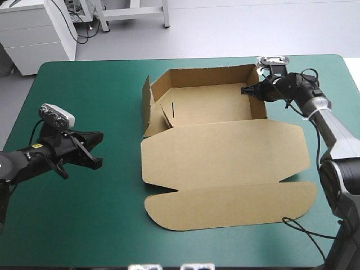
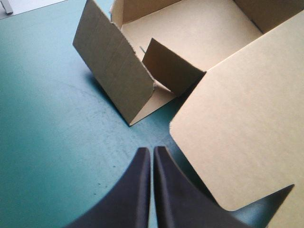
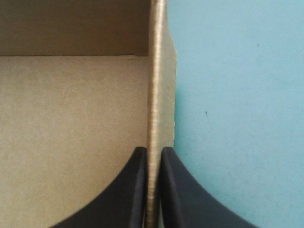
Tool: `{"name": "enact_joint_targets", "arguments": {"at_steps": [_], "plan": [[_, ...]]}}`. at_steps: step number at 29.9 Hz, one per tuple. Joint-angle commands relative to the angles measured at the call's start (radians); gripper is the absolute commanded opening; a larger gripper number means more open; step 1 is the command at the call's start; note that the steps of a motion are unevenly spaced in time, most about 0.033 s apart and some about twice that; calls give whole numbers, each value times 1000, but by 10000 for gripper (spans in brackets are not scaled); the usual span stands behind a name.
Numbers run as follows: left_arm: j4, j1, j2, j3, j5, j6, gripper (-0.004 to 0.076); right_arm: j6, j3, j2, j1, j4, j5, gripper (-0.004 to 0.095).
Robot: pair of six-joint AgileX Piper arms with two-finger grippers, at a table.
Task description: Fold the box
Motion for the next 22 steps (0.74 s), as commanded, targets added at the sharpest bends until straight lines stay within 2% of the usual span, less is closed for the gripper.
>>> {"name": "enact_joint_targets", "arguments": {"at_steps": [1, 6, 9, 14, 22], "plan": [[-82, -6, -9, -27, -5, -9, 6, -62, -24, -24, 1, 67, 65, 207], [-80, -6, -9, -27, -3, -9, 6, -84, -45, -23, 1, 97, 67, 490], [-76, -6, -9, -27, -3, -9, 6, -77, -51, -23, 1, 99, 71, 575], [-76, -6, -9, -27, -3, -9, 6, -53, -55, -31, 1, 99, 120, 581], [-76, -6, -9, -27, -3, -9, 6, -6, -140, -37, 1, 37, 358, 580]]}}
